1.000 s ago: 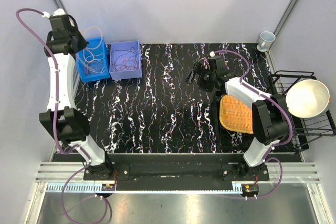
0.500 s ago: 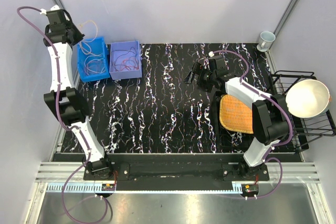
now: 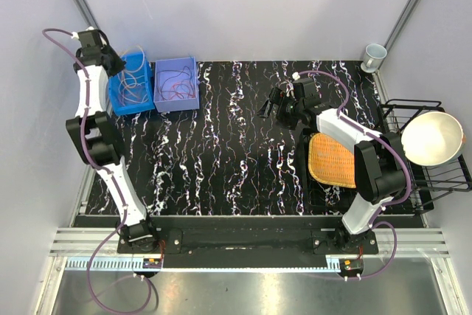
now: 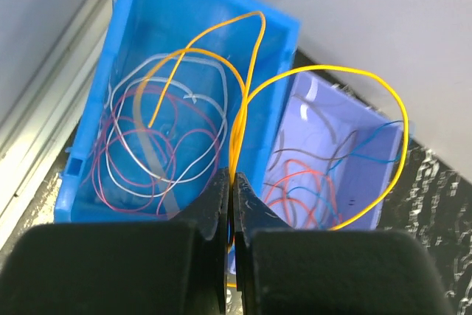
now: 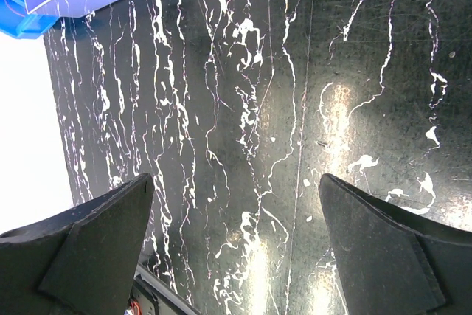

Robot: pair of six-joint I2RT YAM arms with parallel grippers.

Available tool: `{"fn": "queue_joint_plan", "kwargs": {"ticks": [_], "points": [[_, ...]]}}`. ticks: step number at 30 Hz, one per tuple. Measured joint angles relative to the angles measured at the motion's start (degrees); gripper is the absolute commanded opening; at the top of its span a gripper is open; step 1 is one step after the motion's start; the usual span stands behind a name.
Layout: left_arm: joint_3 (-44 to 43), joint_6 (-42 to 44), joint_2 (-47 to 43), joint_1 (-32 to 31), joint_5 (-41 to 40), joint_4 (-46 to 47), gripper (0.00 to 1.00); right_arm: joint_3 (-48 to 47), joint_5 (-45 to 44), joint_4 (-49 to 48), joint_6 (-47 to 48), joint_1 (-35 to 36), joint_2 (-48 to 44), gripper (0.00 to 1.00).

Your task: Untangle the cables

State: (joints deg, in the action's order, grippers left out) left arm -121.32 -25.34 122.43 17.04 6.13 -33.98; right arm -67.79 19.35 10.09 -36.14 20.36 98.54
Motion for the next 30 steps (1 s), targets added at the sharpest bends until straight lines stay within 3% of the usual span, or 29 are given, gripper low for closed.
{"fn": "queue_joint_plan", "kwargs": {"ticks": [12, 13, 14, 16, 30], "points": [[2.2, -0.1, 3.4, 0.7, 0.6, 1.3, 0.01, 0.0, 1.4, -1.4, -0.4, 0.0, 0.4, 1.0], [2.4, -0.2, 3.4, 0.8, 0.6, 1.5, 0.34, 0.0, 1.4, -1.5, -0.4, 0.0, 0.6, 1.0], [2.5, -0.3, 3.4, 0.8, 0.5, 1.6, 0.51, 0.0, 1.4, -1.5, -0.4, 0.0, 0.8, 1.0], [3.1, -1.0, 3.4, 0.8, 0.4, 2.3, 0.98, 0.0, 1.4, -1.5, -0.4, 0.0, 1.0, 1.0], [16.0, -6.3, -4.7, 0.0, -2.8, 4.5, 0.98, 0.0, 2.4, -1.8, -0.9, 0.0, 1.0, 1.0]]}}
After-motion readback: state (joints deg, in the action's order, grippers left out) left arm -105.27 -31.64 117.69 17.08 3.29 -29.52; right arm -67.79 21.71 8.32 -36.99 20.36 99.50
